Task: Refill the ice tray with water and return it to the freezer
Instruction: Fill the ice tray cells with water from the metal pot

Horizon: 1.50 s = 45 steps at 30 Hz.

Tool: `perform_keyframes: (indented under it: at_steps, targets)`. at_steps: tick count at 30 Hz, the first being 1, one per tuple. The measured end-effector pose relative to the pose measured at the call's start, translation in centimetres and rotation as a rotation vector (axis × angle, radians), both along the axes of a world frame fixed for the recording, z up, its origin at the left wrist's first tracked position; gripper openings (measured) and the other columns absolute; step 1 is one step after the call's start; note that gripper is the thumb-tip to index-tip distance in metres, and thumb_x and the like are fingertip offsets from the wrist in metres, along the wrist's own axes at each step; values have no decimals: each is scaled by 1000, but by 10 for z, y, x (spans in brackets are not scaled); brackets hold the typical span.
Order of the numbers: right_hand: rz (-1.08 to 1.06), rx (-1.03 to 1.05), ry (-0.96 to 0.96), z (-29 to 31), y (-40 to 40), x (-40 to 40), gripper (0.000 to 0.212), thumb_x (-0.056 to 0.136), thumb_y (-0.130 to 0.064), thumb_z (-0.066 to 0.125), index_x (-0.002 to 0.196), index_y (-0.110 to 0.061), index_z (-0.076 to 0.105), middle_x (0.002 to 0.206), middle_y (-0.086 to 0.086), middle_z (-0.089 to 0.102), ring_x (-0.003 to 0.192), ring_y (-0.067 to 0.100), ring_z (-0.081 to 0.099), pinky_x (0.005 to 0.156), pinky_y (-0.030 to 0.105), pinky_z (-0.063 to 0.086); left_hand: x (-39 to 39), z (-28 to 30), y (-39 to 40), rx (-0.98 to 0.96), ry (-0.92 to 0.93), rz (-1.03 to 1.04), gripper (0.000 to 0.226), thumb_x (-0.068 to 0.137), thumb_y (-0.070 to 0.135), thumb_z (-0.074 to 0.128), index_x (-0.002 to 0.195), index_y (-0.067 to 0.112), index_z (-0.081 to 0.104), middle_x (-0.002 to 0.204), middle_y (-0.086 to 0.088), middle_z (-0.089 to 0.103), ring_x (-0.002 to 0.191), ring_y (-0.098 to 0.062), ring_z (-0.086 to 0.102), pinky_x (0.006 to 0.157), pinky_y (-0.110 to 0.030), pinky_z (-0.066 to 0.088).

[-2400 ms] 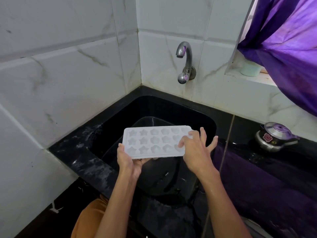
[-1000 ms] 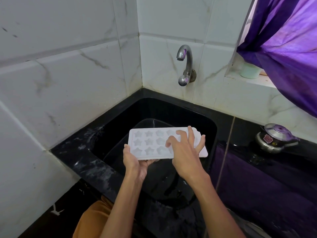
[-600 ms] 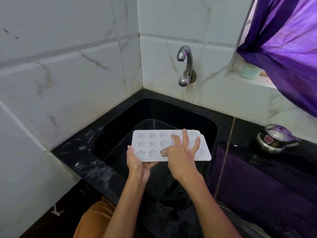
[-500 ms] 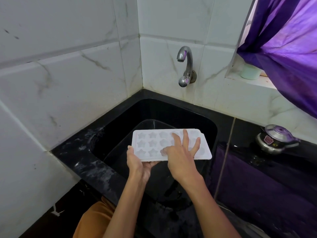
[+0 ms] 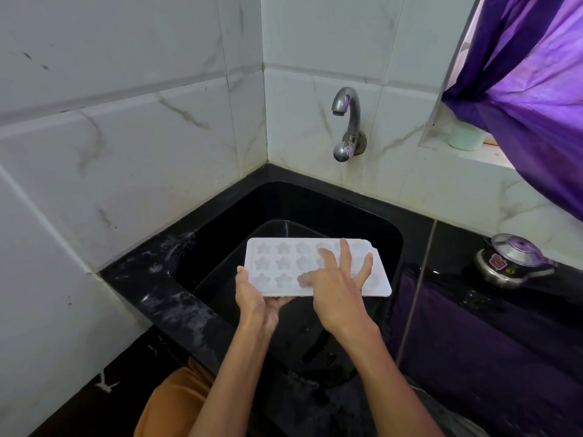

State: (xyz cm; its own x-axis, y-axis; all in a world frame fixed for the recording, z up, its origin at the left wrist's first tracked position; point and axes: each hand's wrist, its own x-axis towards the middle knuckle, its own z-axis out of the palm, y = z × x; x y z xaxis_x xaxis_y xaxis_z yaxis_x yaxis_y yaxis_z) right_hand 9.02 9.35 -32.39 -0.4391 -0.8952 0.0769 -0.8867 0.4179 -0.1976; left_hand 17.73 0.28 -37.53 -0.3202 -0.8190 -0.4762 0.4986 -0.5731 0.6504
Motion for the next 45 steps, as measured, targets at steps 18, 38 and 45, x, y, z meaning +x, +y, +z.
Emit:
perform_keyframes:
  at_steps: [18, 38, 45]
  targets:
    - [35, -25, -46, 10, -7, 4, 57, 71, 15, 50, 108, -28, 56, 151, 7, 19, 142, 34, -22, 104, 62, -24, -1, -1, 3, -2, -1, 1, 55, 98, 53, 25, 102, 13, 63, 85, -12, 75, 75, -31, 73, 57, -45, 58]
    - [104, 65, 13, 1, -14, 24, 54, 80, 5, 60, 120, -31, 62, 152, 10, 19, 142, 37, -21, 102, 65, -24, -1, -1, 4, 29, -14, 36, 52, 98, 50, 28, 101, 12, 64, 79, -9, 76, 66, -25, 73, 48, -35, 55]
    - [111, 60, 14, 3, -13, 26, 47, 82, 2, 59, 120, -26, 62, 153, 10, 16, 142, 37, -21, 101, 64, -26, -2, 0, 6, 40, -14, 32, 54, 98, 52, 27, 99, 13, 64, 80, -9, 76, 67, -25, 73, 49, -34, 55]
